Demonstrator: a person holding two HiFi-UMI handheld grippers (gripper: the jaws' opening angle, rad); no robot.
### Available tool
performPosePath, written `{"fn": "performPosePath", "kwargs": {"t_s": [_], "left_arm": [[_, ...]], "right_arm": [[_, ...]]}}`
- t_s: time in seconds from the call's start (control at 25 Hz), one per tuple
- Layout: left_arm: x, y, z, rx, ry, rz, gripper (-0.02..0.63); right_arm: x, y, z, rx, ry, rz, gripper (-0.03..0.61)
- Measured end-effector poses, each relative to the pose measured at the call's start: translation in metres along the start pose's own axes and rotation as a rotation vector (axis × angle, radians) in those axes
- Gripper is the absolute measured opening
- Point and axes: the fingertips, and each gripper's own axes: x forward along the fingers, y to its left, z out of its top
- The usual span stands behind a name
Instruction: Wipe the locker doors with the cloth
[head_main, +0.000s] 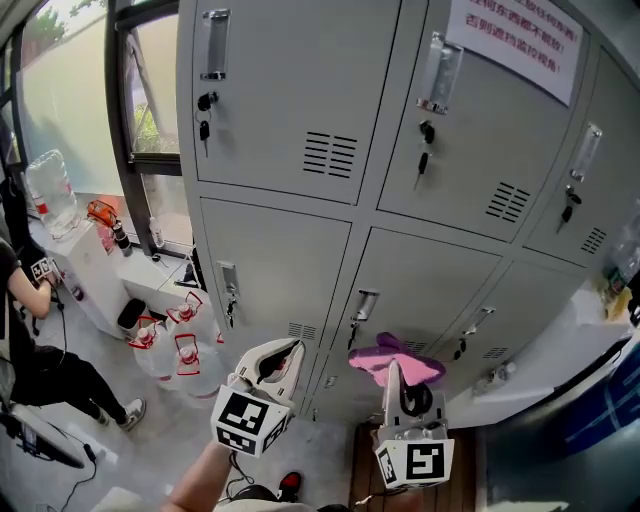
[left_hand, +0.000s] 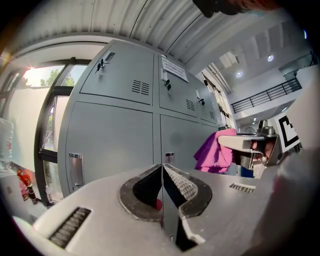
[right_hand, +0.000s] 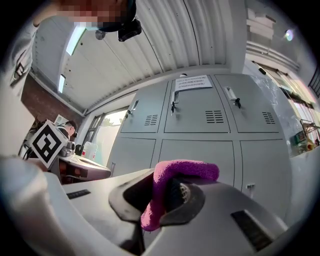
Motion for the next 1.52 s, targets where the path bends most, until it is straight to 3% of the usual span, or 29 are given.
{"fn": "performPosePath", "kwargs": {"t_s": [0.52,0.96,1.52], "left_arm": [[0.002,0.032,0.003,0.019,0.009,0.131,0.029],[-0.002,0.053,0.006,0.006,0.004,0.296,0.029],[-0.004,0.061,0.007,-0.015,-0.005,0.4,0.029]], "right_arm": [[0.081,-0.003,0.072,-0.026,-0.177,0.112,0.032],[0.142,-0.003,0.079,0.02,-0.217,0.244,0.032],[0.171,-0.011,0.08,0.061,-0.21,0.292,0.032]]}}
